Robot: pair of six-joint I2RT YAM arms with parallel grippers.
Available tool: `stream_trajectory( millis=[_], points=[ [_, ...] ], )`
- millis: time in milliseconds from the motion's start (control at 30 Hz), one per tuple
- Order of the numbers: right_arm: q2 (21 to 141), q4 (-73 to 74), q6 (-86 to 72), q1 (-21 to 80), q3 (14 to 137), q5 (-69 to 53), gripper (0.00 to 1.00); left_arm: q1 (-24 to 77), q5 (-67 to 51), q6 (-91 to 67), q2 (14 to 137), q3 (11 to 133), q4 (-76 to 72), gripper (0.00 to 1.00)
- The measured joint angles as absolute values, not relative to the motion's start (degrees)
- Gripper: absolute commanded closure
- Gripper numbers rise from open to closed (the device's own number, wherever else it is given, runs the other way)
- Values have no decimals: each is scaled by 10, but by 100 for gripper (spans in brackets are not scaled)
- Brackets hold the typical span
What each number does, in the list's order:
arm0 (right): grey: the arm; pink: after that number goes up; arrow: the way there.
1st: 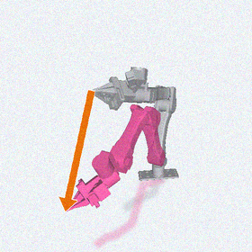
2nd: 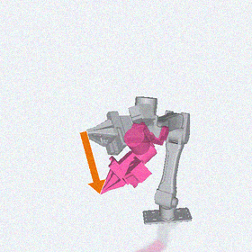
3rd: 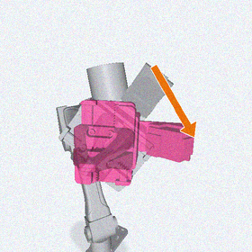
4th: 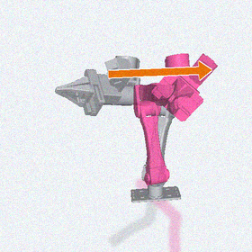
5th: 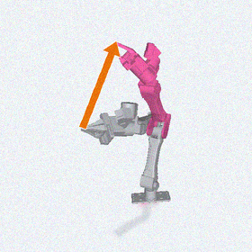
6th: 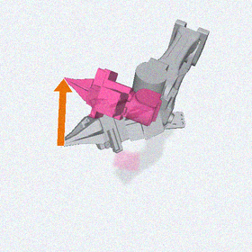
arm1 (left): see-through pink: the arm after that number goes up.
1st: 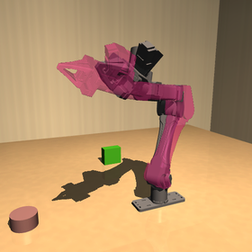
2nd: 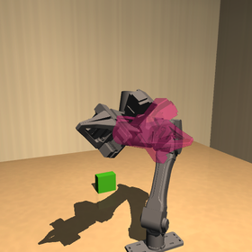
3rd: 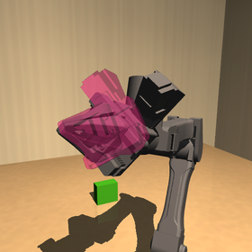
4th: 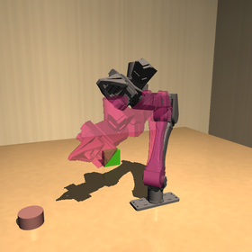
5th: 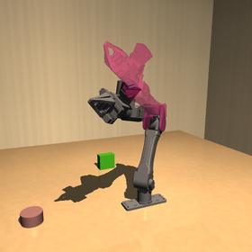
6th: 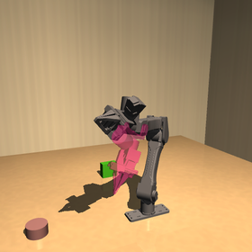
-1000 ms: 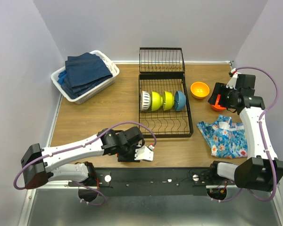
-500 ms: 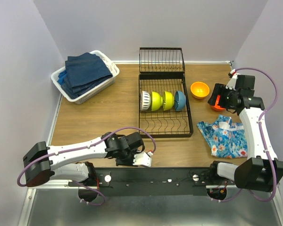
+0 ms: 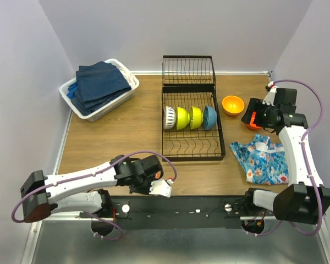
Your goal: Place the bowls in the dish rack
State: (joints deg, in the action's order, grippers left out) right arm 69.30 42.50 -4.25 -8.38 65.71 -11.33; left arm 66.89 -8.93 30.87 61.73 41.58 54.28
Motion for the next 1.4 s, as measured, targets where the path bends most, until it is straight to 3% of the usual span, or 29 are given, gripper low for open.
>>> stream_trajectory(
  millis=[333, 700, 833, 1000, 1400],
  points=[
    [701, 433, -36, -84, 661, -117, 16, 669, -162, 432, 585, 548, 685, 100],
    [717, 448, -37, -91, 690, -111, 16, 621, -173, 404, 828, 740, 487, 100],
    [717, 458, -34, -93, 691, -102, 16, 597, -196, 311, 924, 847, 398, 100],
    [717, 466, -34, -99, 691, -92, 16, 581, -237, 160, 949, 872, 260, 100],
    [739, 470, -34, -102, 691, -67, 16, 565, -238, -324, 973, 665, -248, 100]
  ],
)
